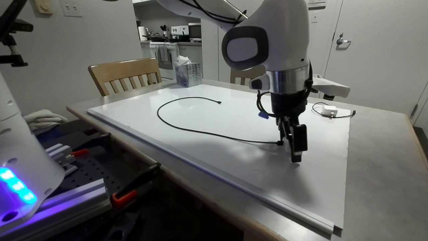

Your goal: Lay the charger across the board

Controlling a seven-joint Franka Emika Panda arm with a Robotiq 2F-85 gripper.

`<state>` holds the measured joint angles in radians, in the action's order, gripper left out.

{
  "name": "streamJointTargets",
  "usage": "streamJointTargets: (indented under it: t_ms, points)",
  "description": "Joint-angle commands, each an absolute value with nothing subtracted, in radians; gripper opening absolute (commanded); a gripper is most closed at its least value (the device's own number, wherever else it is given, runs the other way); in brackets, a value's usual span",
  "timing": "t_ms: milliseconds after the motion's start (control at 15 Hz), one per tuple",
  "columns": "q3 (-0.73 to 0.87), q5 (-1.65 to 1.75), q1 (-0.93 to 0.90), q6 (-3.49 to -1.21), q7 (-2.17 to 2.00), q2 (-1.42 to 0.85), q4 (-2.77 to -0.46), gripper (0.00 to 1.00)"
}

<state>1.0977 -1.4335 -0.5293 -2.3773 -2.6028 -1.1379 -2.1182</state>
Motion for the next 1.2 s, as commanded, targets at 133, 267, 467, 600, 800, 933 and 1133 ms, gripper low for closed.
streamJointTargets:
  t_ms: [133, 267, 467, 600, 800, 933, 1133]
  points:
    - [1.159, -1.348, -0.601, -2.214, -2.601, -1.126, -2.093, 1.0]
    - [1.181, -1.297, -0.635, -2.164, -2.602, -1.124, -2.08, 1.0]
    - [1.212, -1.215, -0.698, -2.124, -2.598, -1.115, -2.074, 1.0]
    - [1.157, -1.083, -0.68, -2.185, -2.602, -1.003, -2.068, 1.0]
    - [1.097, -0.916, -0.66, -2.169, -2.559, -0.92, -2.034, 1.0]
    - [1.04, -0.8, -0.63, -2.169, -2.55, -0.854, -2.013, 1.0]
    - [0.931, -0.614, -0.565, -2.168, -2.538, -0.756, -1.993, 1.0]
